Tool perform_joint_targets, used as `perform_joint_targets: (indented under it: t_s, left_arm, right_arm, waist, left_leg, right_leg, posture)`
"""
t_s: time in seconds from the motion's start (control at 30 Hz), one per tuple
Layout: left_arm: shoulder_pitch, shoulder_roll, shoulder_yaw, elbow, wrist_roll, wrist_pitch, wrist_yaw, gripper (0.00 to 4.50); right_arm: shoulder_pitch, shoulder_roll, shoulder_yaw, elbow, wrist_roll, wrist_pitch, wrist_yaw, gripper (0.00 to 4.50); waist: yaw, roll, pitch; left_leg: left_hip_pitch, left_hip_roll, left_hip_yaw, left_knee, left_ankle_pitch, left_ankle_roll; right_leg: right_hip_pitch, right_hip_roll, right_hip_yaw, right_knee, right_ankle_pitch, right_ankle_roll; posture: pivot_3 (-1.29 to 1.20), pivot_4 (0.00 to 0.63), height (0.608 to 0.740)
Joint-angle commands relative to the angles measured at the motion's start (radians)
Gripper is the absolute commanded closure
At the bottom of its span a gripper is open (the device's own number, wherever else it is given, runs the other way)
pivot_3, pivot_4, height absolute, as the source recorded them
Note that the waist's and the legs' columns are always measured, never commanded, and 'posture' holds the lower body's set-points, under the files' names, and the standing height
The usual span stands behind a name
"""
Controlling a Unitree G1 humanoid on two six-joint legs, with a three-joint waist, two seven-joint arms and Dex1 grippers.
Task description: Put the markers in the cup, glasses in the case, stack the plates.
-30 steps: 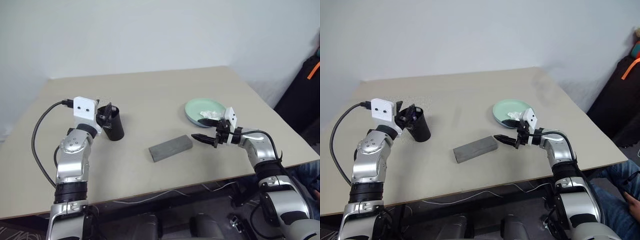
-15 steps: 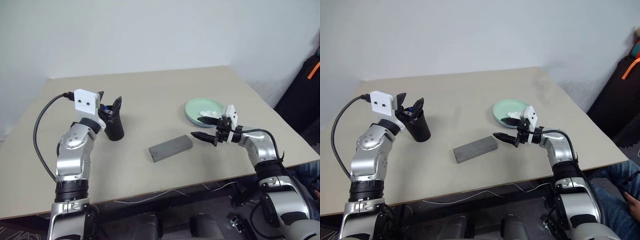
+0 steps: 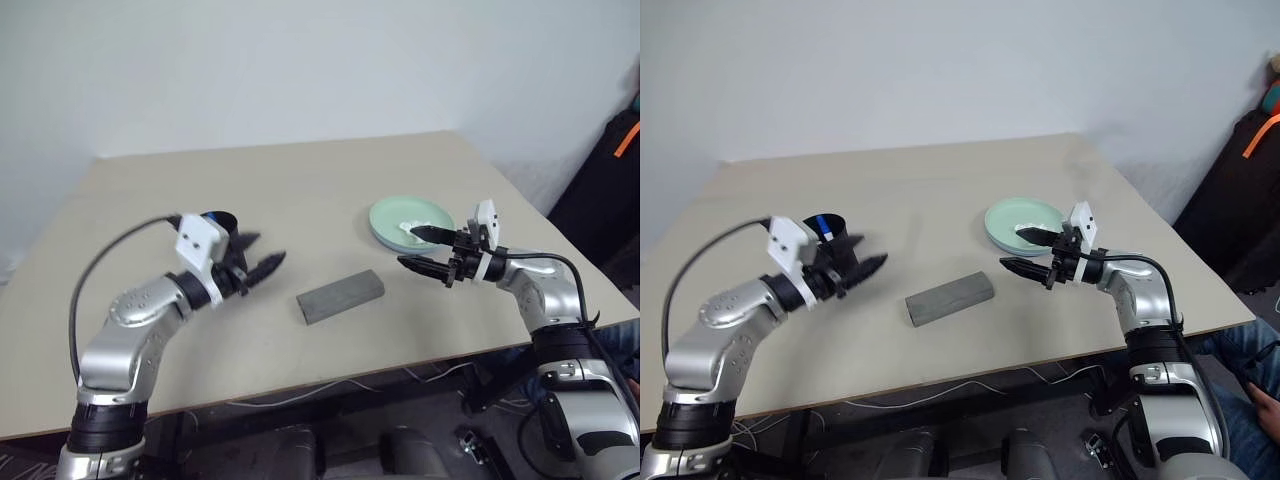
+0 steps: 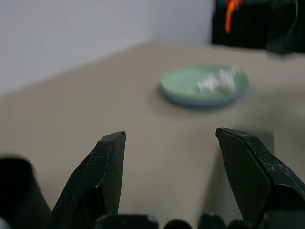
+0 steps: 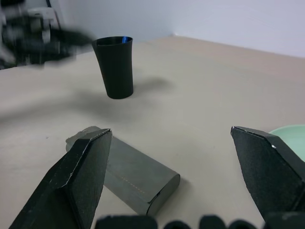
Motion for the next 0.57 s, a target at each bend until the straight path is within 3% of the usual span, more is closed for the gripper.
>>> perform_joint_targets:
  t_s: [0.03, 0.57]
  left_arm:
    - [-0.006, 0.026, -0.018, 0.043, 0.12, -0.09, 0.046, 1.33]
    - [0.036, -0.052, -0.025, 0.074, 0.19, -0.102, 0.154, 1.33]
  right_arm:
    - [-0.024, -0.024, -0.019, -0.036, 0.012, -0.015, 0.001, 0.16]
    - [0.027, -0.045, -0.022, -0.042, 0.003, -0.038, -0.027, 0.16]
  waist:
    - [0.001, 0.0, 0.0]
    - [0.003, 0.001, 0.0]
  left_leg:
    - [0.0, 0.001, 0.0, 0.0, 0.0, 0.0]
    - [0.0, 0.01, 0.003, -0.001, -0.002, -0.003]
  right_leg:
    - [0.0, -0.001, -0.002, 0.0, 0.0, 0.0]
    - [-0.002, 0.0, -0.013, -0.002, 0.002, -0.004]
  posture:
    - [0.0, 0.0, 0.738]
    - [0.0, 0.0, 0.738]
